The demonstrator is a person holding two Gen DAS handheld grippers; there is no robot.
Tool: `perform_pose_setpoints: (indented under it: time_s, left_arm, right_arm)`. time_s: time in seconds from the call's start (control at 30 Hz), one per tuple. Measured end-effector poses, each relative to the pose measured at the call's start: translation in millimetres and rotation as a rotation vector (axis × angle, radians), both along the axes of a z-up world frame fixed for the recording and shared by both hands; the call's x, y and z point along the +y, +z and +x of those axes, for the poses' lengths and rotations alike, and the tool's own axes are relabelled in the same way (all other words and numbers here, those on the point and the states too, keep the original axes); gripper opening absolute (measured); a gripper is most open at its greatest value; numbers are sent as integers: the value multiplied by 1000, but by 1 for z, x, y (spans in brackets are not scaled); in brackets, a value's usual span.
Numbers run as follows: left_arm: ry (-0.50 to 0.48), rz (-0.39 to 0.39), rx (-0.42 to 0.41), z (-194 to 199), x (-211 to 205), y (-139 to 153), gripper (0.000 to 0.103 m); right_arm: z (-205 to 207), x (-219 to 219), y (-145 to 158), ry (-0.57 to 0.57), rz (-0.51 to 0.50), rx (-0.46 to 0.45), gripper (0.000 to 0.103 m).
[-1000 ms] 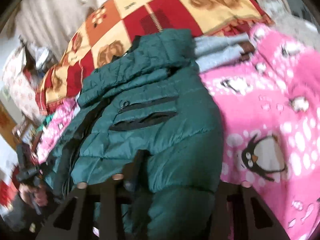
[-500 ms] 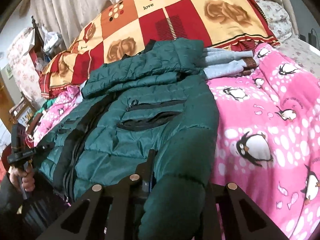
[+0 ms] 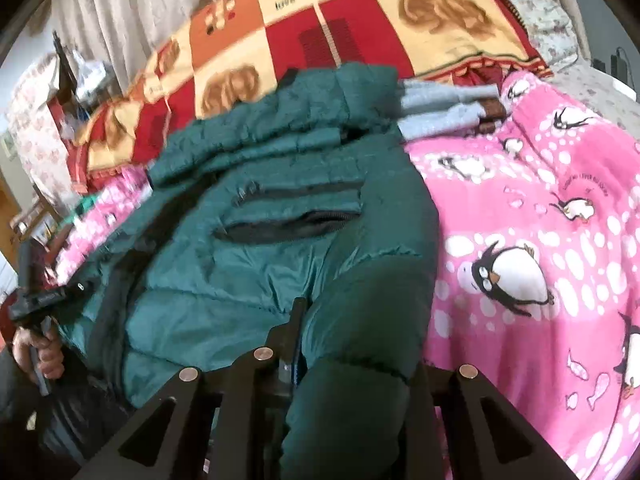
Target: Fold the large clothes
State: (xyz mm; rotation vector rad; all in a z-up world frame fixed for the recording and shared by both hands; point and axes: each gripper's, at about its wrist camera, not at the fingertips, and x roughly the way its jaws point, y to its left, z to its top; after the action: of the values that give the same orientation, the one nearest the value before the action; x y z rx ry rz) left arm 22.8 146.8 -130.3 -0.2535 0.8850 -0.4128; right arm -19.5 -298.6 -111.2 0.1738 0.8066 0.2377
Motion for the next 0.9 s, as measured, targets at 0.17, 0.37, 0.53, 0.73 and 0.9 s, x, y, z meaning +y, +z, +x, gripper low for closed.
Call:
perform_pose_setpoints:
  time_s: [0.17, 0.37, 0.53, 0.73, 0.9]
  left_arm:
    - [18, 100, -42, -3, -11, 0, 32]
    - [60, 145, -77, -6, -14, -2, 41]
    - [83, 153, -99, -8, -15, -4, 43]
    - [87, 146, -98, -7, -14, -4, 43]
    - [88, 145, -97, -7, -14, -4, 43]
  right_arm:
    - [3, -10, -6, -29, 50, 44, 31]
    - [2, -4, -4, -22, 20, 31, 33]
    - [0, -6, -7, -29, 36, 12, 33]
    - [0, -6, -7, -20, 30, 6, 32]
    - [-7, 12, 3, -7, -106, -64, 25]
